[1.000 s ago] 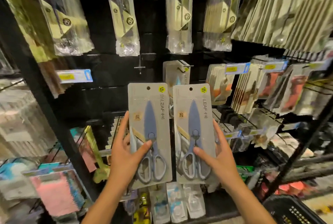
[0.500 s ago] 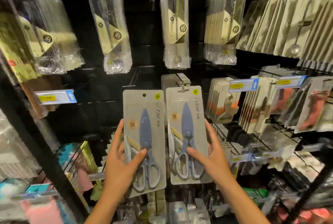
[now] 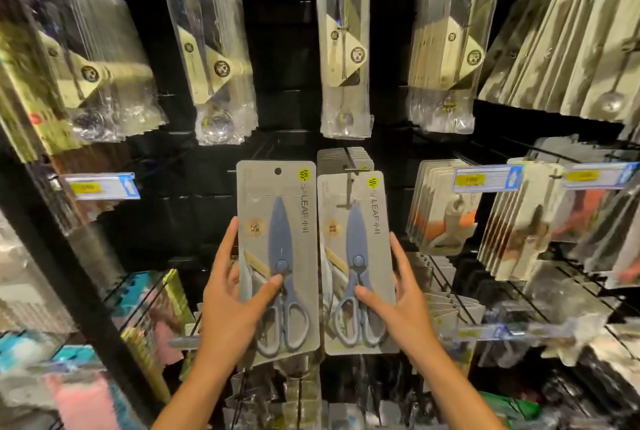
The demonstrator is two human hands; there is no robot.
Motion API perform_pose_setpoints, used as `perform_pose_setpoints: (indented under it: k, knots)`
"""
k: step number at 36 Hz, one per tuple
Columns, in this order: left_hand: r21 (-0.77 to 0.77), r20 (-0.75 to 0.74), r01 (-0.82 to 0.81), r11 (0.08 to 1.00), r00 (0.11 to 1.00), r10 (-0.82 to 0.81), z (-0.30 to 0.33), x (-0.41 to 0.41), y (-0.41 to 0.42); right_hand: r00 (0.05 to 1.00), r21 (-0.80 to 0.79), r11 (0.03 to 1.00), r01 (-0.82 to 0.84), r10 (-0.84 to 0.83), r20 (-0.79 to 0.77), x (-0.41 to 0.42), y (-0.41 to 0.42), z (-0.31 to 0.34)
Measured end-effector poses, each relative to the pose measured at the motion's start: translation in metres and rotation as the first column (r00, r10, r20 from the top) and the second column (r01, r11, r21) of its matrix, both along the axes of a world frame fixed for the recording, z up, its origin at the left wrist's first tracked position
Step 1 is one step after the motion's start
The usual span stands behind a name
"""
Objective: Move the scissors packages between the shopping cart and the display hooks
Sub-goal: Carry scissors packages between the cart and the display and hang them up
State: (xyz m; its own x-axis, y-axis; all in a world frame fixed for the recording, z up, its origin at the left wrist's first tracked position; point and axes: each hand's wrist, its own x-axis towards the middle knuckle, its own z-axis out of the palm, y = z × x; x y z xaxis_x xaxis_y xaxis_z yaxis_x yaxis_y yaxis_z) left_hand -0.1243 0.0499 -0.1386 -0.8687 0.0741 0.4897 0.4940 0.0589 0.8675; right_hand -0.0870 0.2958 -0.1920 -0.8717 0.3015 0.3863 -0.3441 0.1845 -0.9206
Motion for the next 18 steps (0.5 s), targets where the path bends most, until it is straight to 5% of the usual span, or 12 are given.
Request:
perform_pose_setpoints:
  k: [18]
  knots:
    - [0.015, -0.056, -0.025, 1.000, 0.998, 0.025, 0.012, -0.013, 0.011, 0.974, 0.425, 0.890, 0.168, -0.217, 0.071, -0.081, 0.011, -0.018]
